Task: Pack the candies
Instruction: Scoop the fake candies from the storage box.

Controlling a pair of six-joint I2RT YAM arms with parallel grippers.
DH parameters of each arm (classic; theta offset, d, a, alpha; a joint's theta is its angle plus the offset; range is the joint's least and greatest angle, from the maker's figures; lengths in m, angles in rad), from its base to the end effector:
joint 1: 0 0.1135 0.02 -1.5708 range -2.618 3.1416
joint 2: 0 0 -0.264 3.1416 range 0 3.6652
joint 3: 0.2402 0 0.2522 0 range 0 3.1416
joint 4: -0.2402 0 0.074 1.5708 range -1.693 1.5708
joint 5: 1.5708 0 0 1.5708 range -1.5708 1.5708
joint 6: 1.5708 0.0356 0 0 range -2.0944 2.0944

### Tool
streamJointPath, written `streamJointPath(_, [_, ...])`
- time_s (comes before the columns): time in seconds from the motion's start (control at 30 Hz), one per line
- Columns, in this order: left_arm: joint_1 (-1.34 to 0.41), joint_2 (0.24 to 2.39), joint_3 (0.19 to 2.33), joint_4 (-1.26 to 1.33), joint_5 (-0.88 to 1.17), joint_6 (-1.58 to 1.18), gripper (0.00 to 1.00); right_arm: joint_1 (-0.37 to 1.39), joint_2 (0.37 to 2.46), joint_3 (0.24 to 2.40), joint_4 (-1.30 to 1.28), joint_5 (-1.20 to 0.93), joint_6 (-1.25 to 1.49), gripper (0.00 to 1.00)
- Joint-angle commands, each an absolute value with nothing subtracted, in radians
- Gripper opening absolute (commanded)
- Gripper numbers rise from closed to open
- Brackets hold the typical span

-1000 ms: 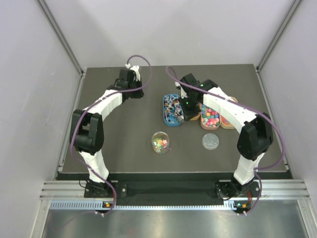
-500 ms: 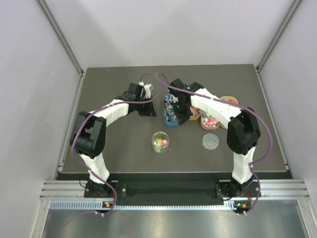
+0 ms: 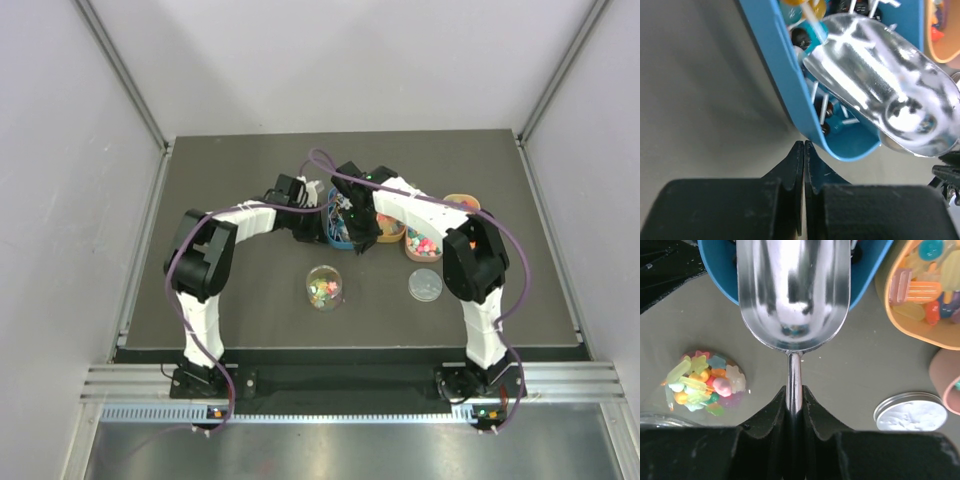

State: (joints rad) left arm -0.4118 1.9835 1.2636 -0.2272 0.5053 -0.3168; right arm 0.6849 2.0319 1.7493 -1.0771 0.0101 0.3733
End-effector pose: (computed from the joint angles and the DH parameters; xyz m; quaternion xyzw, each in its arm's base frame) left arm 0.3698 -0.1803 0.1536 0.1204 0.9169 -0.3282 0.1928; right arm 0.3196 0.2606 0.2321 -0.1538 0.9825 0.0488 0.0935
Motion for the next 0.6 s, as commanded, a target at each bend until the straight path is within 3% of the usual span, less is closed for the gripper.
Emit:
streamJointPath(0.0, [-0.411, 2.0, 1.315, -0.156, 0.557, -0.33, 0.0, 0.686, 2.074, 1.764, -1.055, -0.028, 0.394, 0.0])
streamJointPath(0.23, [-0.313, 1.948, 1.426, -0.037, 0.419, -0.241, 0.0, 0.669, 2.069, 1.764, -1.052, -0.038, 0.393, 0.0])
streamJointPath(0.57, [-0.261, 2.402, 1.916, 0.109, 0.59, -0.461, 0.0, 0.666, 2.063, 1.761, -1.043, -0.028, 0.382, 0.0])
